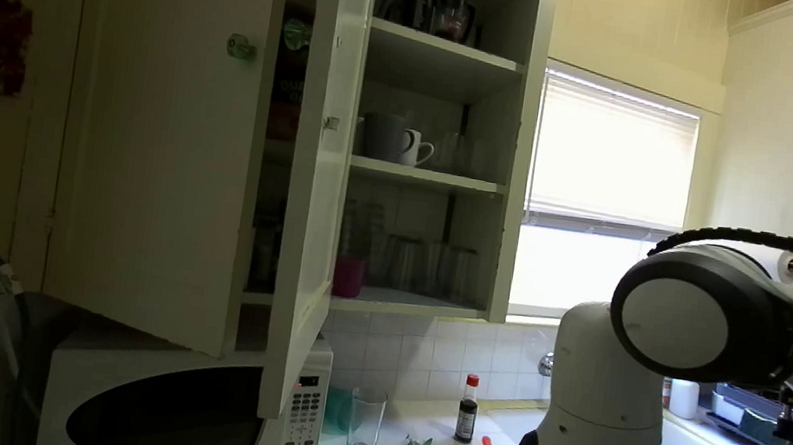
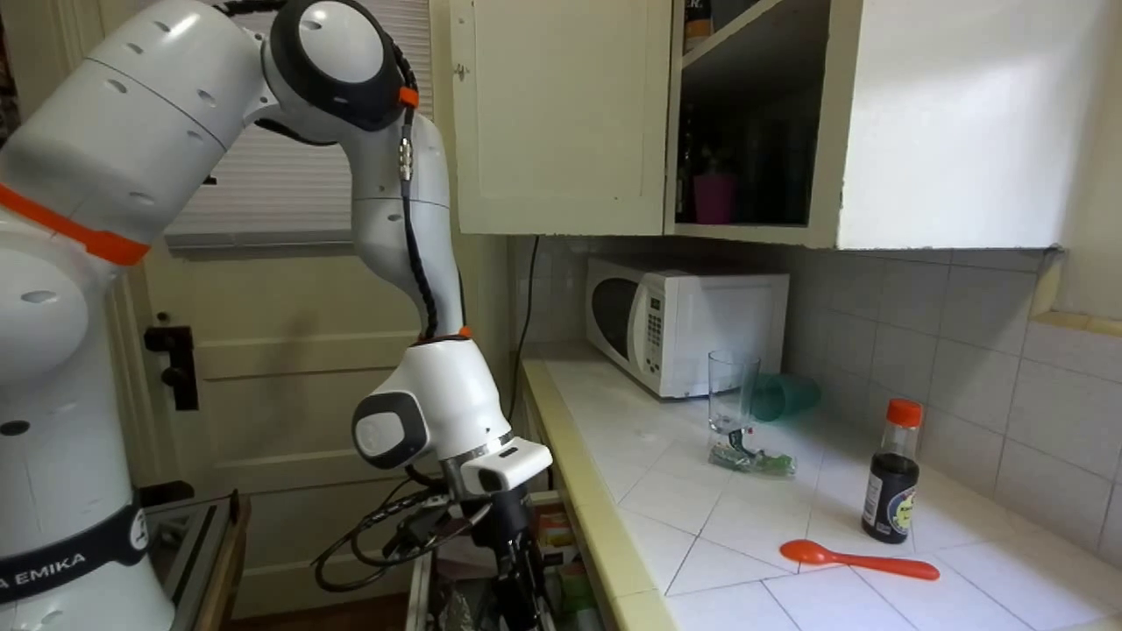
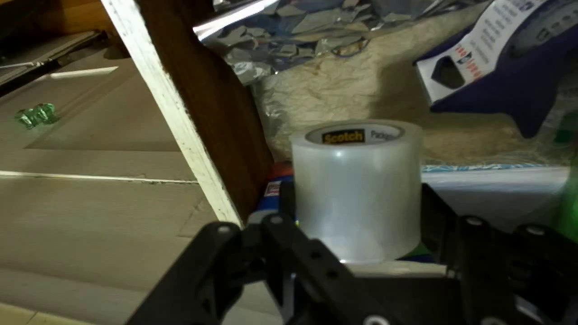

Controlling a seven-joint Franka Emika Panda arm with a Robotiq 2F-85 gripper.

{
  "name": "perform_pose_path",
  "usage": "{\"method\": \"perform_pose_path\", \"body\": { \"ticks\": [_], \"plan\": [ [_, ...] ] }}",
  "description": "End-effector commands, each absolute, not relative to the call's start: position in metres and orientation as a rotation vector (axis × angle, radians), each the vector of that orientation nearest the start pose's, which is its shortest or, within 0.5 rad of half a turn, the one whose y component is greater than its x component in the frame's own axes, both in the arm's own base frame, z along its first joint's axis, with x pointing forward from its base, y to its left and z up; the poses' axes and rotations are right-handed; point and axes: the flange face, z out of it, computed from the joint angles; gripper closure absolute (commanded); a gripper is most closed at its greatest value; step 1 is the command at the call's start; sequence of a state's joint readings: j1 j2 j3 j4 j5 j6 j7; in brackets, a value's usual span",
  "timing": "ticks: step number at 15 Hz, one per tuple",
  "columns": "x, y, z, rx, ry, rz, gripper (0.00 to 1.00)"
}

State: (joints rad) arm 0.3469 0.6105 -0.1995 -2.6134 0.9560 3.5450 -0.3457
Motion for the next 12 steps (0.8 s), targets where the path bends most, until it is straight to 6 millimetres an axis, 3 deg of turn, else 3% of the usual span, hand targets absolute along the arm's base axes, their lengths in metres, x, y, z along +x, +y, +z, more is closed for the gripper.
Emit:
{"method": "perform_pose_path", "body": {
  "ticks": [1,7,8,12],
  "plan": [
    [0.396,-0.06,0.092,-3.446,0.658,-0.606,0.61],
    [0.417,-0.052,0.083,-3.468,0.585,-0.621,0.58],
    [0.42,-0.05,0.081,-3.466,0.571,-0.617,0.11],
    [0.425,-0.046,0.083,-3.452,0.551,-0.61,0.0]
  ]
}}
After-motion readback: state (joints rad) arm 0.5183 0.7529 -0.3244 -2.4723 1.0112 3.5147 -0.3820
